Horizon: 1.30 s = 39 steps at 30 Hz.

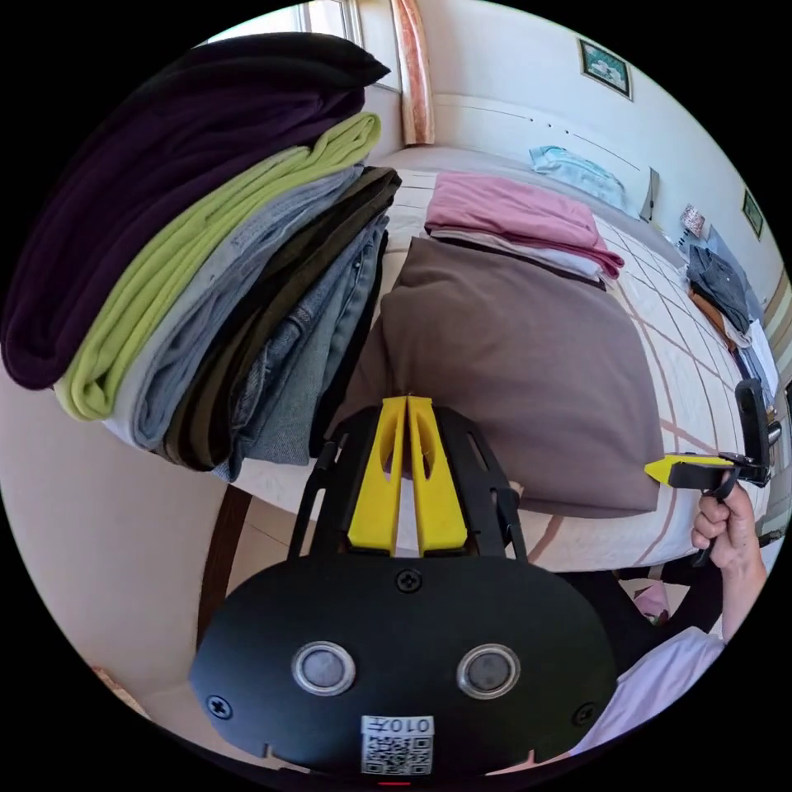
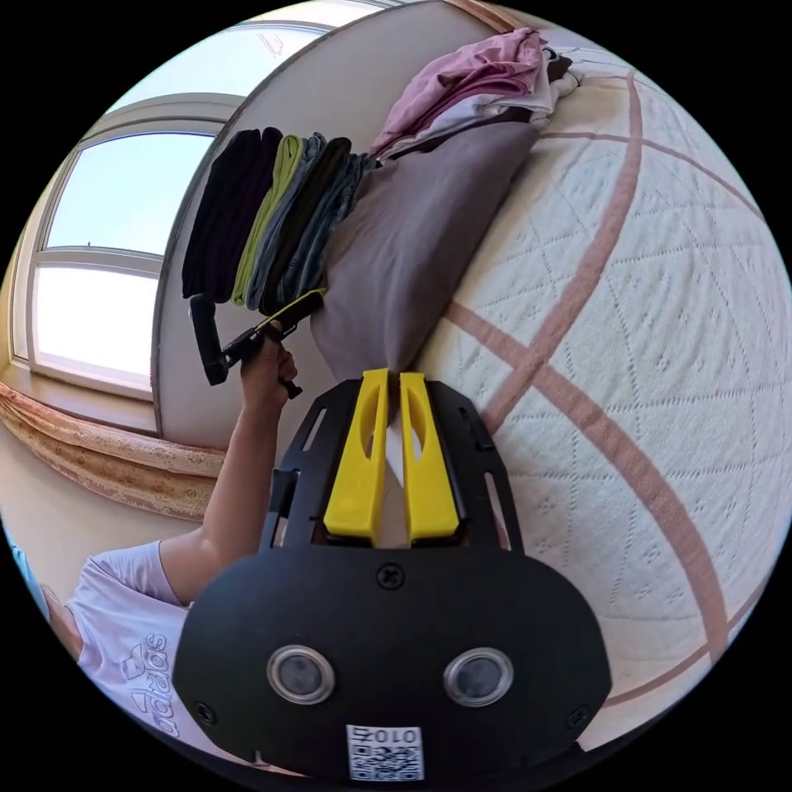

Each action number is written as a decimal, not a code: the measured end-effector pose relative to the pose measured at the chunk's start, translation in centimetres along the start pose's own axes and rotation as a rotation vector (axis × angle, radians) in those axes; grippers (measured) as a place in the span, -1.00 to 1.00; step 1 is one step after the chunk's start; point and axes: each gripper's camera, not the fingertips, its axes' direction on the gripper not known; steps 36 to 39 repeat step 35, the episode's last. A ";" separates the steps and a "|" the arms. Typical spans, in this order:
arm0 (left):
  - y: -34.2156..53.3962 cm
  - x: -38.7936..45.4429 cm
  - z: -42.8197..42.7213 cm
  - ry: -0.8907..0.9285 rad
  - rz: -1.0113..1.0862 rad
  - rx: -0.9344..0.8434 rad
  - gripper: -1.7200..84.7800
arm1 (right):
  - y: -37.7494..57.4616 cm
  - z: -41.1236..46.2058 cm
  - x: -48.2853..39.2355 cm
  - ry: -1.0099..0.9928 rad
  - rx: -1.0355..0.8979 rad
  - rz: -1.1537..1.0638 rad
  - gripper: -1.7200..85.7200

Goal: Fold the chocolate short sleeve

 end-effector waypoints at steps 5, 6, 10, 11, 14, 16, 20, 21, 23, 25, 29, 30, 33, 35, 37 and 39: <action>0.9 2.4 -0.2 -0.060 -0.001 0.007 -0.96 | 3.2 -1.7 -0.1 -0.020 0.080 0.002 -0.87; 1.0 2.5 -0.6 -0.073 -0.009 0.013 -0.96 | 4.0 -2.3 -0.5 -0.003 0.098 -0.007 -0.88; 2.0 3.9 -0.8 -0.148 -0.024 0.016 -0.96 | 5.8 -3.5 -1.1 0.037 0.134 -0.032 -0.90; 2.0 3.7 0.6 -0.088 -0.022 -0.049 -0.96 | 6.2 -3.6 -1.1 0.040 0.109 -0.022 -0.90; 2.9 3.4 -1.4 -0.107 -0.082 0.023 -0.97 | 8.6 -6.0 -2.5 0.102 0.154 -0.099 -0.90; 4.0 4.6 -4.0 -0.172 -0.053 0.107 -0.97 | 11.3 -8.7 -3.9 0.197 0.227 -0.195 -0.91; 8.7 9.5 -9.9 -0.145 0.064 0.280 -0.97 | 21.4 -16.5 -4.7 0.420 0.458 -0.355 -0.91; 9.5 10.3 -10.4 -0.112 0.082 0.290 -0.97 | 24.6 -18.6 -3.8 0.464 0.511 -0.341 -0.91; 11.8 13.4 -10.7 0.083 0.135 0.292 -0.96 | 29.6 -21.6 -1.9 0.524 0.580 -0.279 -0.91; 13.0 16.3 -10.1 0.252 0.186 0.285 -0.96 | 34.6 -24.4 0.3 0.593 0.635 -0.182 -0.89; 13.4 24.0 -7.9 0.617 0.289 0.228 -0.96 | 44.6 -30.8 4.0 0.825 0.772 0.020 -0.86; 13.3 25.1 -7.7 0.670 0.296 0.223 -0.96 | 46.6 -32.9 4.6 0.915 0.820 0.056 -0.85; 12.1 31.1 -7.5 0.814 0.402 0.203 -0.96 | 50.0 -38.7 6.3 1.087 0.897 0.143 -0.82; 10.9 35.6 -7.8 0.882 0.492 0.205 -0.96 | 50.5 -42.4 7.7 1.132 0.899 0.155 -0.81; 10.9 35.6 -7.8 0.882 0.492 0.205 -0.96 | 50.5 -42.4 7.7 1.132 0.899 0.155 -0.81; 10.9 35.6 -7.8 0.882 0.492 0.205 -0.96 | 50.5 -42.4 7.7 1.132 0.899 0.155 -0.81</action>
